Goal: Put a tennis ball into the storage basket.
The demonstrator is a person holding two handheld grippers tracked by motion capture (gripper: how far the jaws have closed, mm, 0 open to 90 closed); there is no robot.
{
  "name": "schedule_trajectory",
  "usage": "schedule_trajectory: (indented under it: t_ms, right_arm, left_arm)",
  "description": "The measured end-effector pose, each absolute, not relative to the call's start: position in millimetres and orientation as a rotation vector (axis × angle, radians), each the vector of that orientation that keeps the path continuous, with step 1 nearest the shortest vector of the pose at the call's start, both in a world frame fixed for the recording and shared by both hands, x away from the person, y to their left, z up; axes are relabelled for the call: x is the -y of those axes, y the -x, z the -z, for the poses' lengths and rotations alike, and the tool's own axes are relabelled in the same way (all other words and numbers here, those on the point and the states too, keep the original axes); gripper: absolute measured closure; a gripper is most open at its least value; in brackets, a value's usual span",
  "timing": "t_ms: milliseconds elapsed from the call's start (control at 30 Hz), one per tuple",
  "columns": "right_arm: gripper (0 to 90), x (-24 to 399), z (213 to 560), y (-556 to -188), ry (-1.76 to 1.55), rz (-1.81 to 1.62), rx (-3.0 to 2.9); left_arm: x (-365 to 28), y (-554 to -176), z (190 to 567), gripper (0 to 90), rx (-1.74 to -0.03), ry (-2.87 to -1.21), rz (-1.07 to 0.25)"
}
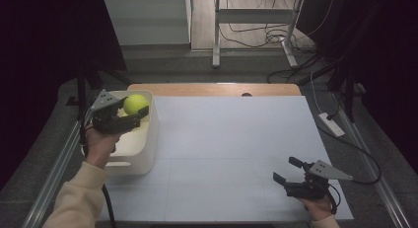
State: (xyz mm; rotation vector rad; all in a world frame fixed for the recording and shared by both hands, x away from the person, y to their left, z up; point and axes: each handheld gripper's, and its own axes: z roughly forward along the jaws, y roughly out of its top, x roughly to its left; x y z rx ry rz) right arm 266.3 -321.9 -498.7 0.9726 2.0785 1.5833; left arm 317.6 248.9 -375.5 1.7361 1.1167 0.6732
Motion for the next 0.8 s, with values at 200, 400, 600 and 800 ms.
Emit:
schedule_trajectory:
  t_ms: [200, 400, 600, 800]
  right_arm:
    - [10.0, 321, 499, -267, -0.969, -1.582, -2.079]
    - [10.0, 321, 499, -267, -0.967, -1.582, -2.079]
    - [10.0, 321, 499, -267, -0.965, -1.580, -2.079]
    - [10.0, 321, 499, -267, -0.969, -1.580, -2.079]
  left_arm:
    - [-258, -315, 376, 26.4, -1.143, -1.740, -0.693]
    - [-266, -316, 380, 26.4, -1.181, -1.737, -0.697]
    - [-269, -316, 383, 26.3, -1.204, -1.741, -0.697]
    - [-271, -318, 385, 26.2, -1.223, -1.743, -0.695]
